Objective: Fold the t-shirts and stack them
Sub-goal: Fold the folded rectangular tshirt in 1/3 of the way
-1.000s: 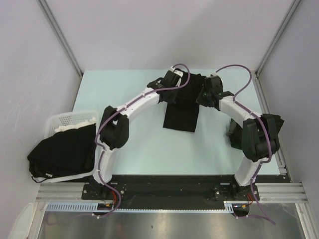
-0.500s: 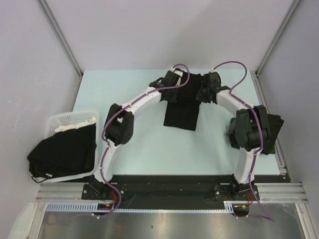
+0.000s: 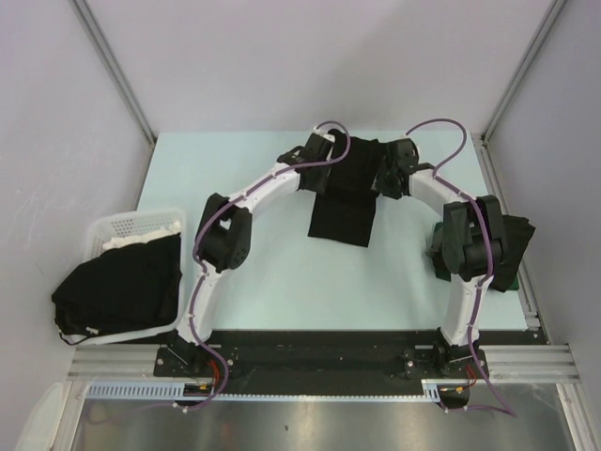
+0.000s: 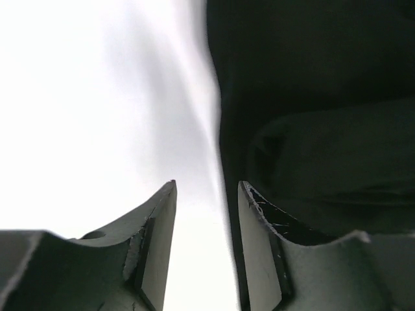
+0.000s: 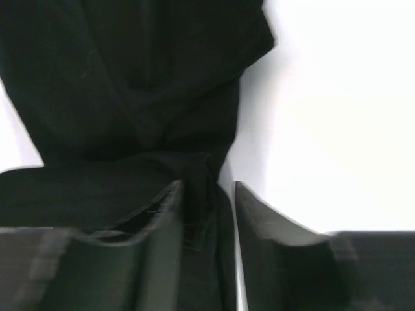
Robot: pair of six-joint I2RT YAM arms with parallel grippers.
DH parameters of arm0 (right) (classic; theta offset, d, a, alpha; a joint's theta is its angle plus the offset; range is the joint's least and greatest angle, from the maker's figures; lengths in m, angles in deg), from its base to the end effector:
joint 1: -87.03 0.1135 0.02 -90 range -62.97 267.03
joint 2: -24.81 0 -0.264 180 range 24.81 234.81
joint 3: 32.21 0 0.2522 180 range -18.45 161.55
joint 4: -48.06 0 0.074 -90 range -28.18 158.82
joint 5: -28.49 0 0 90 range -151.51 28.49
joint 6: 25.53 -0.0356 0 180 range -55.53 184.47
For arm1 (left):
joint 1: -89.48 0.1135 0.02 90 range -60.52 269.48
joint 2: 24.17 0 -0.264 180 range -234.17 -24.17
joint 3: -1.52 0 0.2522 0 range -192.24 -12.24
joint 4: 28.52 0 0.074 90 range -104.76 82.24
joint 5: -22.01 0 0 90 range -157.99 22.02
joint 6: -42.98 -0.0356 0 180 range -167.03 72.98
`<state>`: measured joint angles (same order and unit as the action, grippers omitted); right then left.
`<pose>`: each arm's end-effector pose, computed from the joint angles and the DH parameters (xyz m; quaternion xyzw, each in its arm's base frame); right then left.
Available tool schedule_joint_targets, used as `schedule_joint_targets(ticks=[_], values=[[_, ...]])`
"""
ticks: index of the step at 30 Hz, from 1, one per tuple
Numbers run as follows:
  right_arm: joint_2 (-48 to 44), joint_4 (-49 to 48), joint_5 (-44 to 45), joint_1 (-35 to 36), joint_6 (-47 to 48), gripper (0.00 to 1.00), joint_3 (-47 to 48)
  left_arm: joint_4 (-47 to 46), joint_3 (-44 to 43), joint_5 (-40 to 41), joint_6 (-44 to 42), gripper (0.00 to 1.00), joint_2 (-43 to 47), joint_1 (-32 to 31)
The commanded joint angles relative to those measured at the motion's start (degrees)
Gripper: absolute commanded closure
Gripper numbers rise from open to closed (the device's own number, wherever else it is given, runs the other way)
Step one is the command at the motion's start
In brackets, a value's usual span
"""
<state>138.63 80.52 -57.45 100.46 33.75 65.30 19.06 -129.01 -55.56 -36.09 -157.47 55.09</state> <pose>0.4294 0.0999 0.2018 0.1529 0.9229 0.1015 0.3385 0.4354 -0.2887 0.2097 0.1542 0.9231 -0.0359 0.3504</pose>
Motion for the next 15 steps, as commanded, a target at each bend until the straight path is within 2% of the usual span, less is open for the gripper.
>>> schedule_joint_targets(ticks=[1,3,7,15], values=[[-0.18,-0.15,3.06,-0.42,1.28,0.54,2.21,0.37,-2.06,3.48,-0.74,0.52,2.33,0.73],[-1.23,-0.59,3.50,-0.16,1.71,0.47,2.30,0.45,-1.71,3.57,-0.74,0.52,3.12,0.73],[-2.72,0.54,3.86,0.02,1.72,0.44,3.79,0.80,0.83,2.35,0.74,0.52,6.37,0.73],[-7.73,4.76,6.14,2.65,1.54,0.43,4.67,-3.50,17.18,-2.05,3.21,0.53,16.30,0.29]])
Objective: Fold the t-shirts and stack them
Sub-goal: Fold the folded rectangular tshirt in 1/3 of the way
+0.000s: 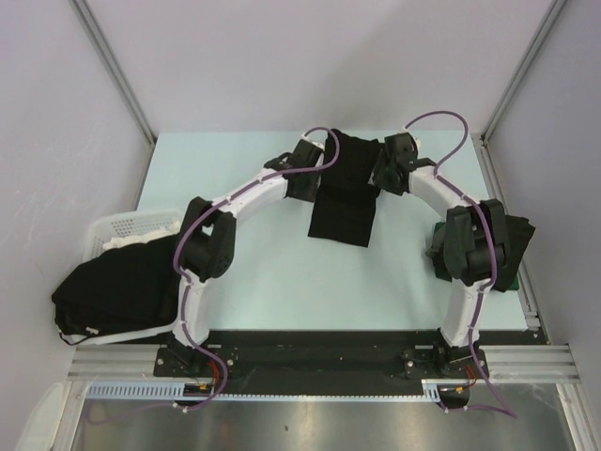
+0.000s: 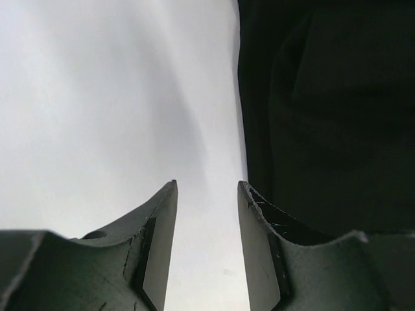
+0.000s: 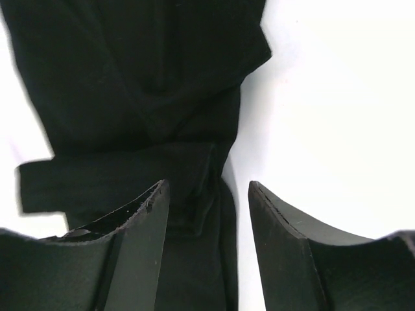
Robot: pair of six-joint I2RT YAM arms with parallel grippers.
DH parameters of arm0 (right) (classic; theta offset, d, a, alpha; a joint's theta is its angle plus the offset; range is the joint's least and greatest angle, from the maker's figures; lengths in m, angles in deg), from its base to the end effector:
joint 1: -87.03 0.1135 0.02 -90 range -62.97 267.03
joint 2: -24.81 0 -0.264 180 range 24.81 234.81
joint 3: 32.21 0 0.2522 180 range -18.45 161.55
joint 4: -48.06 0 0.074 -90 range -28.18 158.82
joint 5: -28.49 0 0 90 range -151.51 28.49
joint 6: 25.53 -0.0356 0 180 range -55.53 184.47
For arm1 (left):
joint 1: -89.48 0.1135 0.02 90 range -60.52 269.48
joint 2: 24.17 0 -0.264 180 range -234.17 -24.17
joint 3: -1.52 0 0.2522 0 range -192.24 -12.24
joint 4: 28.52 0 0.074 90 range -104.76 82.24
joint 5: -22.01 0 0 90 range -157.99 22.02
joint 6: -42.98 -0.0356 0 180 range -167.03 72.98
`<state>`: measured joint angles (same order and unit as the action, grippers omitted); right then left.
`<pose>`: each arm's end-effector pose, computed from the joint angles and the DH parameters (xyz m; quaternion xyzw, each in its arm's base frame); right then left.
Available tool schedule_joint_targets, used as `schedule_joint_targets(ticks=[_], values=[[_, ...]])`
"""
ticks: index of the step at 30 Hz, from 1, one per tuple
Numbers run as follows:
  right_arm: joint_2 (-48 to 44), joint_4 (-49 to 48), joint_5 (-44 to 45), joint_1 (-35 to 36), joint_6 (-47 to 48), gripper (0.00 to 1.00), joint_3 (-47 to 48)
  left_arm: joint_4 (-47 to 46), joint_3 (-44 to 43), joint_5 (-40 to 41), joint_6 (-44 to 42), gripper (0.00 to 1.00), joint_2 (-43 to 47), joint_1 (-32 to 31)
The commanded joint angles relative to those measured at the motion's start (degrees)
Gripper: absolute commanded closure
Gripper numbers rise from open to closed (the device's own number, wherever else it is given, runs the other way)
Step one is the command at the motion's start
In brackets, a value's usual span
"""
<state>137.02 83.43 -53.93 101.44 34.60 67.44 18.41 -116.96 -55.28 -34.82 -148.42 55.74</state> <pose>0.4265 0.1047 0.2219 0.1488 0.9197 0.0778 0.3550 0.4080 -0.2631 0.2199 0.1412 0.9317 -0.0275 0.3335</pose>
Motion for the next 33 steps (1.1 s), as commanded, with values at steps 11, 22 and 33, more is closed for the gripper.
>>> schedule_joint_targets(ticks=[11,22,33], values=[[-11.39,7.84,5.70,6.15,-1.86,0.43,-0.28,-1.79,11.56,-3.39,1.15,0.56,14.82,-0.63],[-8.67,8.45,5.79,8.08,-4.94,0.43,-2.65,-1.00,18.41,-5.50,0.10,0.57,21.76,-0.80],[-2.25,5.65,2.45,7.82,-4.32,0.47,-2.57,0.23,16.14,-6.29,0.01,0.59,20.71,-0.80]])
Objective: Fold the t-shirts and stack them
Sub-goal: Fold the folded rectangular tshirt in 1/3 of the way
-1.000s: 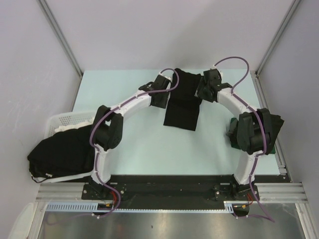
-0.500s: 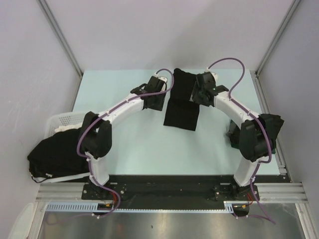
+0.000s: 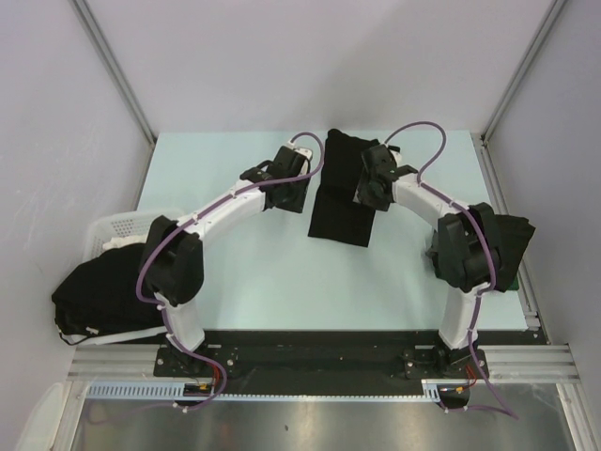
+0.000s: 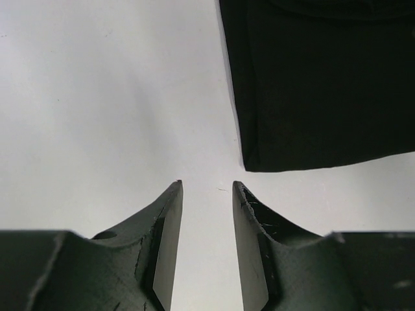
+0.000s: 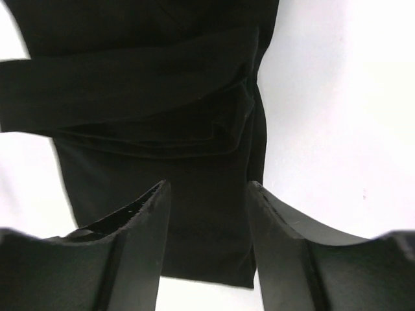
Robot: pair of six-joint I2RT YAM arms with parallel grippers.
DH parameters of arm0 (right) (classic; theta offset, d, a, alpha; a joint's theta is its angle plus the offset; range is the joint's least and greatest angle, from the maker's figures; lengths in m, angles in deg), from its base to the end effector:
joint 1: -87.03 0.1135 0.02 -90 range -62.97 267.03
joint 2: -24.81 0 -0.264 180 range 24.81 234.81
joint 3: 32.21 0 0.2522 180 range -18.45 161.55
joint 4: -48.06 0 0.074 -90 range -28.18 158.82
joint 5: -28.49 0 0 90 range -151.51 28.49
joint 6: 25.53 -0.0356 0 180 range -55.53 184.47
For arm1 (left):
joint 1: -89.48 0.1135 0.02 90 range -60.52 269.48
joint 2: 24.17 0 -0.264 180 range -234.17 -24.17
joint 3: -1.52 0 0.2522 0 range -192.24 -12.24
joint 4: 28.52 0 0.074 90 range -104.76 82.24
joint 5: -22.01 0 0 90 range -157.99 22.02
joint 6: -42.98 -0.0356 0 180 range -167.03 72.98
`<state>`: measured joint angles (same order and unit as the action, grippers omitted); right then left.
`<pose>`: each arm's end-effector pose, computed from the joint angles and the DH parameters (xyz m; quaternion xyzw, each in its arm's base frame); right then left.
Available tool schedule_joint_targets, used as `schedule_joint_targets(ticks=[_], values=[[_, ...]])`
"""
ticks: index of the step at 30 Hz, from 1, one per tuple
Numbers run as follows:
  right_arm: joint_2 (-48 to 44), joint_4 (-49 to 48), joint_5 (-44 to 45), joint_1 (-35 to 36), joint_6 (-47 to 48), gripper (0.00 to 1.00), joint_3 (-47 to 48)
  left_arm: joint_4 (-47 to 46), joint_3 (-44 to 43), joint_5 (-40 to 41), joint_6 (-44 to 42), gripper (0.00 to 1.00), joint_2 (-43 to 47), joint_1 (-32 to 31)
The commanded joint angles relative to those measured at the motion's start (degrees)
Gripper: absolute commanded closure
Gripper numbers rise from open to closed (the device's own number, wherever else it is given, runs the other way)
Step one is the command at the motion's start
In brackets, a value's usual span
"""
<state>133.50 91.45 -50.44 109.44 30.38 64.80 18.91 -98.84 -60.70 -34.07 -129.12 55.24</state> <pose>0.3853 0.1515 0.2232 0.1254 0.9416 0.0603 0.3067 0.3388 -0.2251 0.2622 0.1540 0.9312 -0.0749 0.3217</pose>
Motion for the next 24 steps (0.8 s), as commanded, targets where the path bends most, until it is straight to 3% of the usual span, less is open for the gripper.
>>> schedule_joint_targets(ticks=[1,2,5,6,9,24], values=[[1.44,-2.82,-1.75,-0.26,-0.10,0.49,0.08,-0.01,-2.33,-0.79,-0.82,0.59,1.32,-0.22],[1.70,-3.26,-2.02,-0.27,0.16,0.51,0.08,-0.01,-2.51,-0.61,-0.82,0.60,0.98,-0.21],[2.32,-4.66,-2.72,-0.35,0.51,0.71,0.43,0.43,-2.86,-0.43,-0.82,0.60,0.62,-0.21],[2.50,-4.93,-2.72,-0.44,0.69,0.82,0.60,0.43,-2.86,-0.26,-0.73,0.61,0.53,-0.21],[3.63,-5.19,-3.07,-0.53,1.48,0.98,1.57,0.34,-3.04,-0.08,-0.56,0.61,0.01,-0.30],[11.99,-4.40,-2.37,-1.93,6.84,1.00,11.94,1.83,-4.80,0.88,-0.12,0.62,-1.84,-0.21]])
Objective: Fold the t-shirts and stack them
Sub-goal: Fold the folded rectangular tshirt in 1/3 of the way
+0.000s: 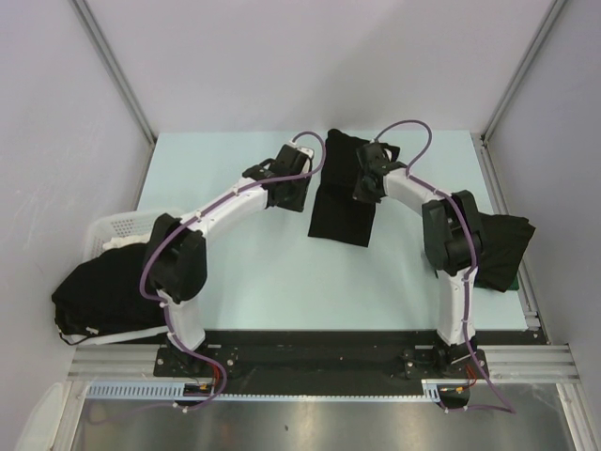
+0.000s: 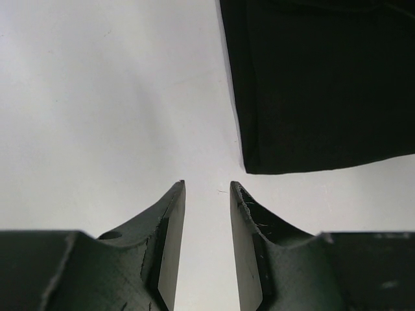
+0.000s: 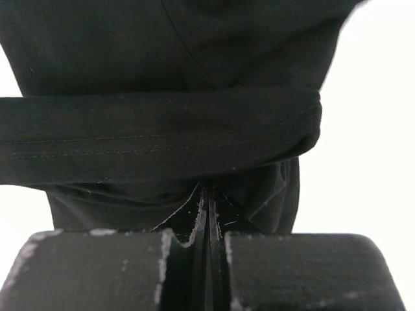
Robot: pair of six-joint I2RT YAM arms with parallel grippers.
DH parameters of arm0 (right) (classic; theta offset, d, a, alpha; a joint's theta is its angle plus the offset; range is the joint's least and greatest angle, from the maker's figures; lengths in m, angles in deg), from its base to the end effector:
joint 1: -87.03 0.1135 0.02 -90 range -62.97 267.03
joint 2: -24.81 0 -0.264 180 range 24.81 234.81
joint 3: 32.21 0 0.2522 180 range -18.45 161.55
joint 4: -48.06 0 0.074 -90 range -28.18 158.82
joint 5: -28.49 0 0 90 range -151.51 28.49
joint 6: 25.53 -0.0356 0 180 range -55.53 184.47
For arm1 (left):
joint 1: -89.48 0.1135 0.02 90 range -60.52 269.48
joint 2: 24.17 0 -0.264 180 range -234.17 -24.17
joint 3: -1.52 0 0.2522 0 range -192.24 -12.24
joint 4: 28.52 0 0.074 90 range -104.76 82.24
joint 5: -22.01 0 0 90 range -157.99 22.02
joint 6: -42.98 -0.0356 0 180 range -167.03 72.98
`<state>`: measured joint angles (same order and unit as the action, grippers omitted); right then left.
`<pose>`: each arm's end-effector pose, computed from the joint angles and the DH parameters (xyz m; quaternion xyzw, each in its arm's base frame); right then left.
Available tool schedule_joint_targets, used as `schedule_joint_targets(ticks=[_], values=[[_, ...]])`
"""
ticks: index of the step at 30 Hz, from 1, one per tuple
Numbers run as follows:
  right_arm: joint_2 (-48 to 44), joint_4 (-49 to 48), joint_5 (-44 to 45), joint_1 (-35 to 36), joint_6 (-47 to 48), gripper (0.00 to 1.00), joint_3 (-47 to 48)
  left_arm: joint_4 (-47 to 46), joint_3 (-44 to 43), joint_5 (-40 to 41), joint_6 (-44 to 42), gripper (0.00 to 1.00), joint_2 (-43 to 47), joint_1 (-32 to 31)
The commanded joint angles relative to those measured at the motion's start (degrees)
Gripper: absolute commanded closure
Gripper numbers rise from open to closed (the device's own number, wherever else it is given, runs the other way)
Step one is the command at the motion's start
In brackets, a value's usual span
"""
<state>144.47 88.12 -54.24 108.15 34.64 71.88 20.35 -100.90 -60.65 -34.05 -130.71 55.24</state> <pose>0.4263 0.1599 0.1850 0.0911 0.9493 0.0721 0.2922 0.3436 -0.2283 0.2612 0.1547 0.9338 -0.0712 0.3145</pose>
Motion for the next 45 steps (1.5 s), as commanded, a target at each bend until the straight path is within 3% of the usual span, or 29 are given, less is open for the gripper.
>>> schedule_joint_targets(ticks=[1,14,34,41,42,43,45], values=[[1.19,-1.17,1.61,-0.73,3.10,1.00,5.56,0.48,-2.83,0.75,-0.23,0.62,-0.33,-0.21],[7.17,1.64,3.45,-3.11,6.88,1.00,19.27,1.71,-3.36,0.49,-0.93,0.62,-0.77,-0.21],[-5.48,4.46,1.08,0.93,1.88,1.00,11.63,1.10,-1.25,-2.23,-1.02,0.64,1.42,-0.22],[-6.37,4.37,-0.41,2.95,0.56,1.00,8.91,0.57,-0.37,-3.73,-1.11,0.85,1.69,-0.30],[-5.84,4.54,-0.59,3.22,0.21,1.00,8.82,0.57,-0.28,-3.82,-1.11,0.95,1.78,-0.30],[-5.66,4.28,-0.76,3.31,0.03,1.00,8.21,0.57,-0.28,-3.73,-1.11,1.00,1.78,-0.39],[-4.96,3.58,-1.03,3.40,-0.06,1.00,7.76,0.57,-0.11,-3.47,-0.93,1.00,1.78,-0.22]])
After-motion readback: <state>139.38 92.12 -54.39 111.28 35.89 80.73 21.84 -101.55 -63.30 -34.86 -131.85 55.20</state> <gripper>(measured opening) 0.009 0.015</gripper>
